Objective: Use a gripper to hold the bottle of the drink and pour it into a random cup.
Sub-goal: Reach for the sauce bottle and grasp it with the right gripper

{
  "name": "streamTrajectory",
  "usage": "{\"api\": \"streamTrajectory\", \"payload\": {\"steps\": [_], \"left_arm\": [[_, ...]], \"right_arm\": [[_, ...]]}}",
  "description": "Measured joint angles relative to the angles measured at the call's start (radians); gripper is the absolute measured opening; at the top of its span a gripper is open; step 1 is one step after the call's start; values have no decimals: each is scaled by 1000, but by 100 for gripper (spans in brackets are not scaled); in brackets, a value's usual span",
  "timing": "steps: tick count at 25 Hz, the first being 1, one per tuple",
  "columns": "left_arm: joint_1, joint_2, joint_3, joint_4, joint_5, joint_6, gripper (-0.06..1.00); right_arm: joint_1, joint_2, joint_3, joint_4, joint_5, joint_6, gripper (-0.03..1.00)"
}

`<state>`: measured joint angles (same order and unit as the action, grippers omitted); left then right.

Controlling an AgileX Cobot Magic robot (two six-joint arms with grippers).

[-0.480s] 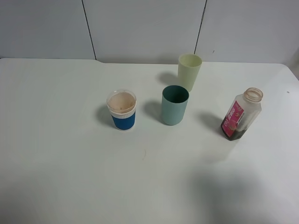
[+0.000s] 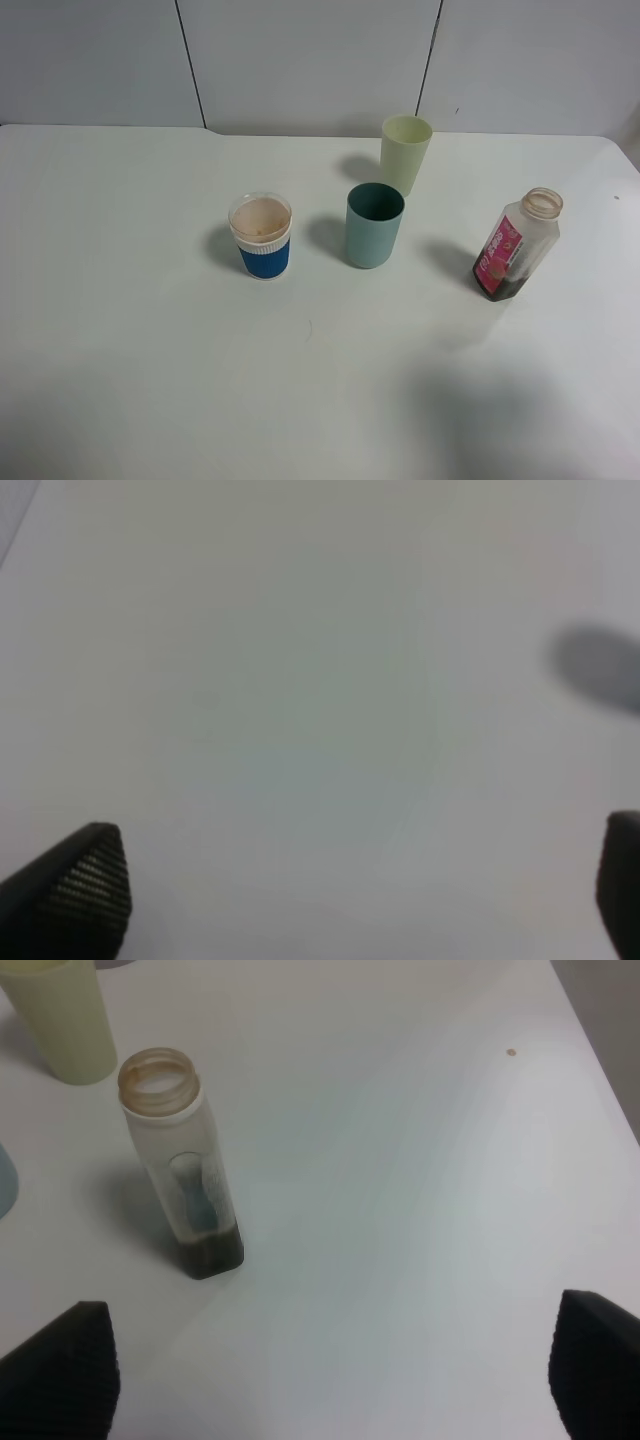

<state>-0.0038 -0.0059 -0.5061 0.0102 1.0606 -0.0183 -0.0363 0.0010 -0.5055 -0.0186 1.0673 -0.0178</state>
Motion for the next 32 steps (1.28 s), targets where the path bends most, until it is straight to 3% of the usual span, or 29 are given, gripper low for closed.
{"api": "streamTrajectory", "payload": {"steps": [12, 22, 32], "left_arm": [[0, 0, 0, 0, 0, 0, 93], [0, 0, 0, 0, 0, 0, 93], [0, 0, 0, 0, 0, 0, 93]], "right_arm": [[0, 275, -87, 4, -94, 0, 84], [0, 557, -91, 34, -112, 0, 84], [0, 829, -51, 74, -209, 0, 84]]}}
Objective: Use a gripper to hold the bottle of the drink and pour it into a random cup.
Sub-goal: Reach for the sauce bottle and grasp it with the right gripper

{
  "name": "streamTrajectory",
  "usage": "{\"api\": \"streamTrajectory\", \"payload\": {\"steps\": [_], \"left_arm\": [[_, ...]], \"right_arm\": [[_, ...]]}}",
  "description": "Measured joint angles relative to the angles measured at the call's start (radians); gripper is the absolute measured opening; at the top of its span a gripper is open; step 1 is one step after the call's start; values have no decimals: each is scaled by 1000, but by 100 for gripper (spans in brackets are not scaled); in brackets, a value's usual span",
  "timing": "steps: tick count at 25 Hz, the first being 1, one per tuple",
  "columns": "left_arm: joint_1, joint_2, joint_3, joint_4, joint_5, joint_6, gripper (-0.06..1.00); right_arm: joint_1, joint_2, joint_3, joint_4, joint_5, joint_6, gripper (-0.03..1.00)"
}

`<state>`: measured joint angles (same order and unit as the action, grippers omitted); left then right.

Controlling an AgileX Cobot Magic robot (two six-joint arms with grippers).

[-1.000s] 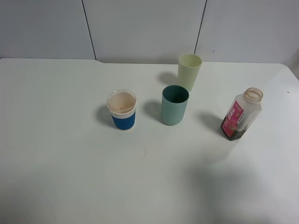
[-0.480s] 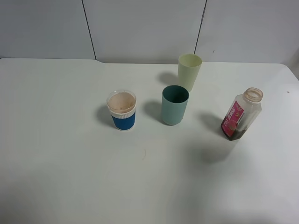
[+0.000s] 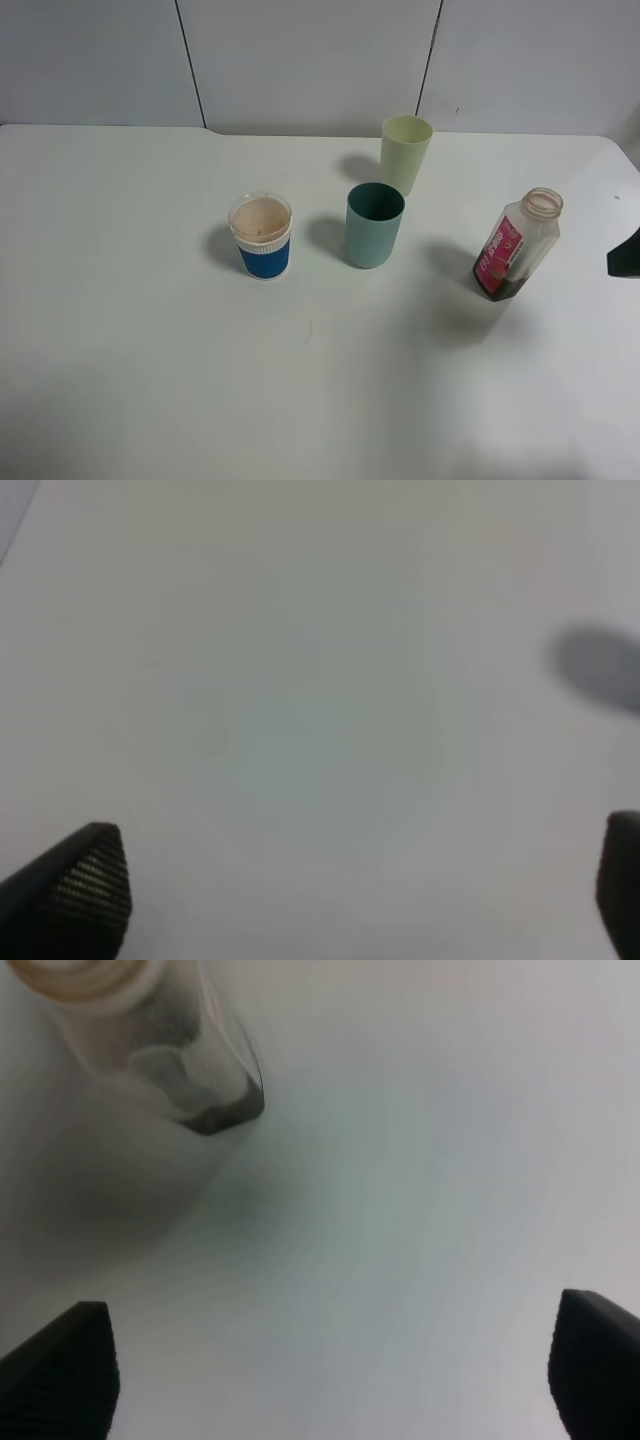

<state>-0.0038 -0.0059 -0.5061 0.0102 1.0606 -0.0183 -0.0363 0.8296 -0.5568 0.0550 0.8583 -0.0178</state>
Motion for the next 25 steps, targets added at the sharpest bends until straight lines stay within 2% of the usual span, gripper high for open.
{"api": "streamTrajectory", "payload": {"steps": [13, 17, 20, 25], "left_arm": [[0, 0, 0, 0, 0, 0, 93], [0, 0, 0, 0, 0, 0, 93], [0, 0, 0, 0, 0, 0, 93], [0, 0, 0, 0, 0, 0, 93]], "right_arm": [[2, 213, 159, 24, -306, -8, 84], [63, 307, 176, -4, -426, -10, 84], [120, 403, 182, -40, -553, -10, 84], [185, 541, 184, -103, -693, 8, 84]]}}
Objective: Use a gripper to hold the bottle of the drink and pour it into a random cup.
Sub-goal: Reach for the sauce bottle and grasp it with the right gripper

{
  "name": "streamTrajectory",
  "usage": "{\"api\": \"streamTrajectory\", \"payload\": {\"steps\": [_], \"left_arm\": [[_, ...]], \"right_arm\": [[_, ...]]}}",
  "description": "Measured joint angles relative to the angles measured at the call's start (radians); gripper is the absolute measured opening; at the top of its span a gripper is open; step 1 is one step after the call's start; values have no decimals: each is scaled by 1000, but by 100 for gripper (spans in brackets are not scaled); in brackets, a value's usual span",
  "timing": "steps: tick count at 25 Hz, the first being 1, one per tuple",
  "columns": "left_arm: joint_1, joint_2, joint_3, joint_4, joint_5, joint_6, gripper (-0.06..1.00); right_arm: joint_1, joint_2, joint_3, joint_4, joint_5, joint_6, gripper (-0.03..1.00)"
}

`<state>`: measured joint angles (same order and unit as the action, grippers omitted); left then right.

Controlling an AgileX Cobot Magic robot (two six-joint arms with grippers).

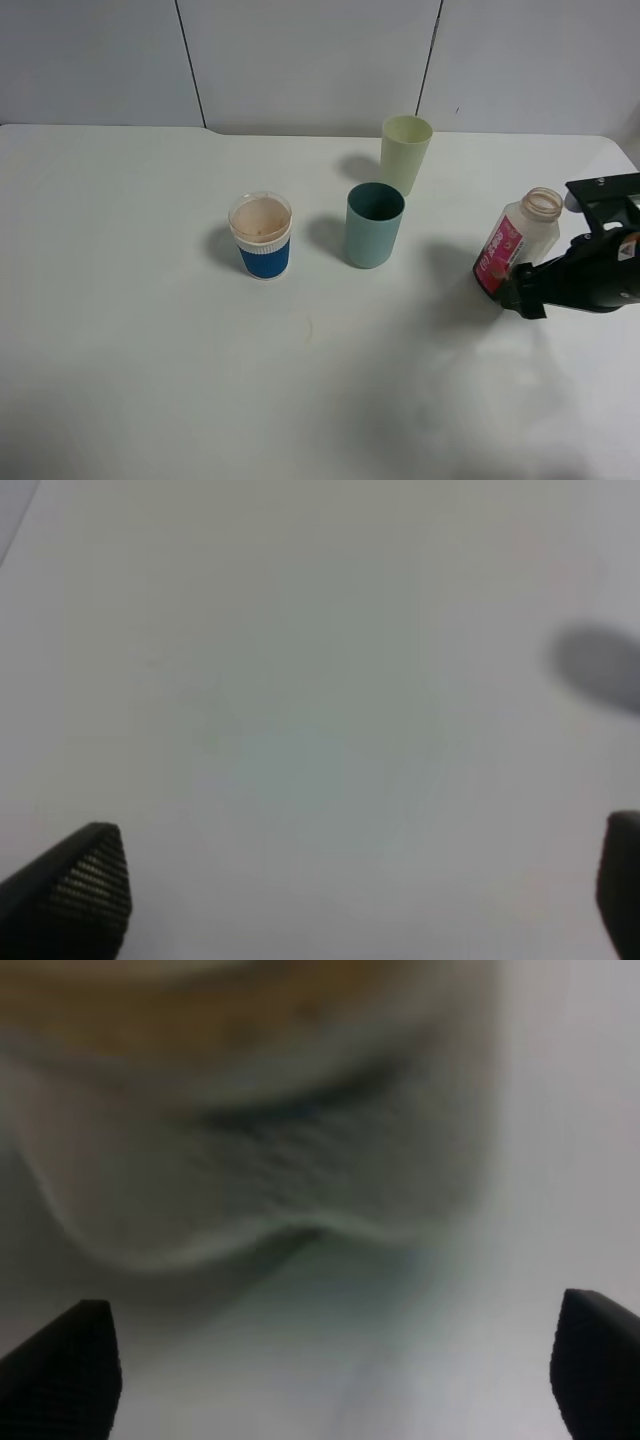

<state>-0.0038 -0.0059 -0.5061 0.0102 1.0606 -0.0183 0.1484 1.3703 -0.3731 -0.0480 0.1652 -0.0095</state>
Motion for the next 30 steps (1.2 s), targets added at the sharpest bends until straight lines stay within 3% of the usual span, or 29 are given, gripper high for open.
{"api": "streamTrajectory", "payload": {"steps": [9, 14, 25, 30], "left_arm": [[0, 0, 0, 0, 0, 0, 93], [0, 0, 0, 0, 0, 0, 93], [0, 0, 0, 0, 0, 0, 93], [0, 0, 0, 0, 0, 0, 93]], "right_arm": [[18, 57, -1, -31, -182, 33, 84], [18, 57, 31, -25, -293, -10, 84], [18, 61, 201, 82, -806, -127, 84], [18, 61, 230, 95, -883, -133, 84]]}}
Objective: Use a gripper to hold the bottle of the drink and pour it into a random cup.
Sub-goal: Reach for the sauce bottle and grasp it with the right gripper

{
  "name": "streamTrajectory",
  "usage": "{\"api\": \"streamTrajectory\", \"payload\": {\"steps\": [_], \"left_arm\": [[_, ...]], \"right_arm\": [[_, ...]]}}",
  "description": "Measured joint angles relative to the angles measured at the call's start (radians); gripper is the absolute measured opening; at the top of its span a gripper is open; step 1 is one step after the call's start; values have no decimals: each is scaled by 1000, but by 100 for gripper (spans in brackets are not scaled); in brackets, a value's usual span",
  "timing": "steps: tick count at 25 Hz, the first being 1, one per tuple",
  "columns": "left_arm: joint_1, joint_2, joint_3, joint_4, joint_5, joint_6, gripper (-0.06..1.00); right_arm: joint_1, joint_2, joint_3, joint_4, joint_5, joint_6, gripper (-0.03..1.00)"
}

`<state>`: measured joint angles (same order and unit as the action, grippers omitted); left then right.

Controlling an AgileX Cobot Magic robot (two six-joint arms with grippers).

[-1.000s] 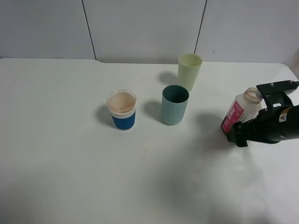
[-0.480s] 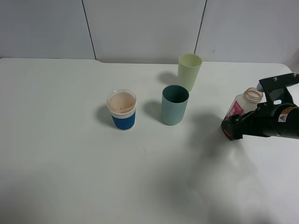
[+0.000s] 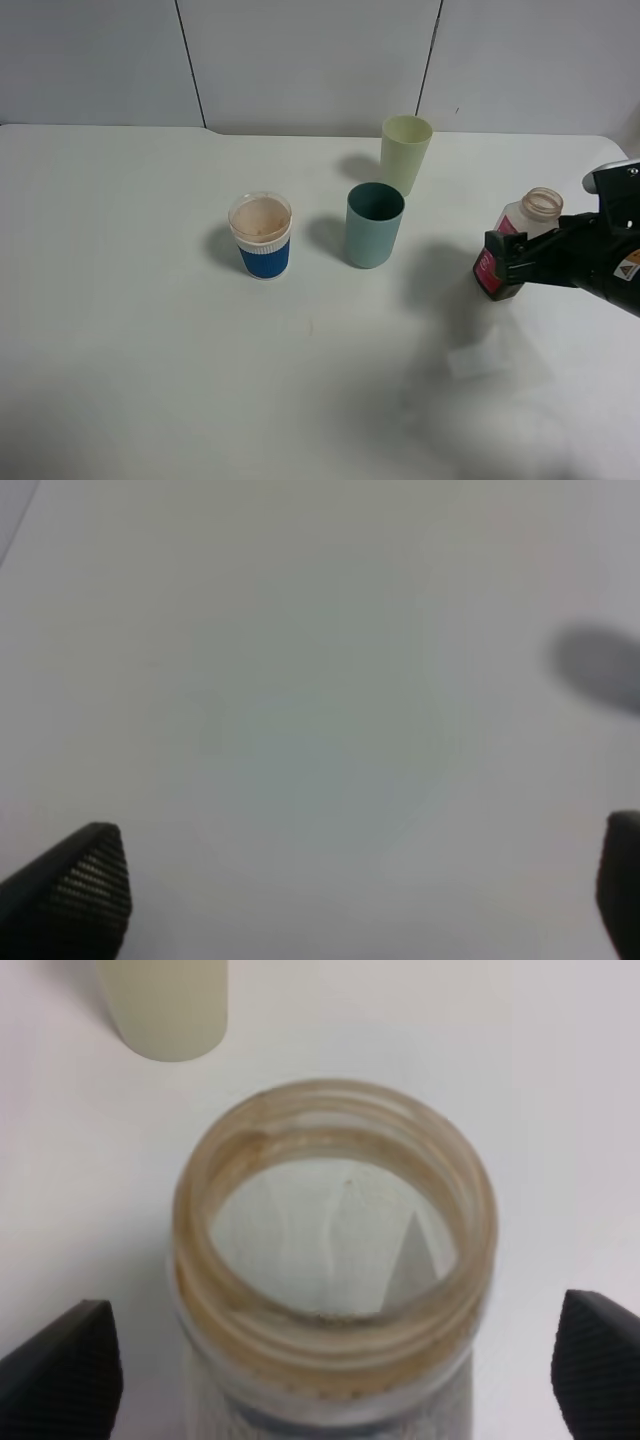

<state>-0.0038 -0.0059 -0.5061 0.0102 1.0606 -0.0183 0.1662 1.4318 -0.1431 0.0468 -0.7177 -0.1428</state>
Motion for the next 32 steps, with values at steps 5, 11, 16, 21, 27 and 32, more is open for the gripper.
{"api": "streamTrajectory", "payload": {"steps": [5, 11, 16, 21, 27, 32], "left_arm": [[0, 0, 0, 0, 0, 0, 93], [0, 0, 0, 0, 0, 0, 93], [0, 0, 0, 0, 0, 0, 93], [0, 0, 0, 0, 0, 0, 93], [0, 0, 0, 0, 0, 0, 93], [0, 0, 0, 0, 0, 0, 93]], "right_arm": [[0, 0, 3, 3, -9, -2, 84], [0, 85, 2, -3, -38, -2, 84], [0, 147, 3, -21, -122, -2, 84], [0, 179, 3, -22, -159, 0, 73], [0, 185, 3, -22, -159, 38, 43], [0, 185, 3, -23, -157, 53, 38]]}}
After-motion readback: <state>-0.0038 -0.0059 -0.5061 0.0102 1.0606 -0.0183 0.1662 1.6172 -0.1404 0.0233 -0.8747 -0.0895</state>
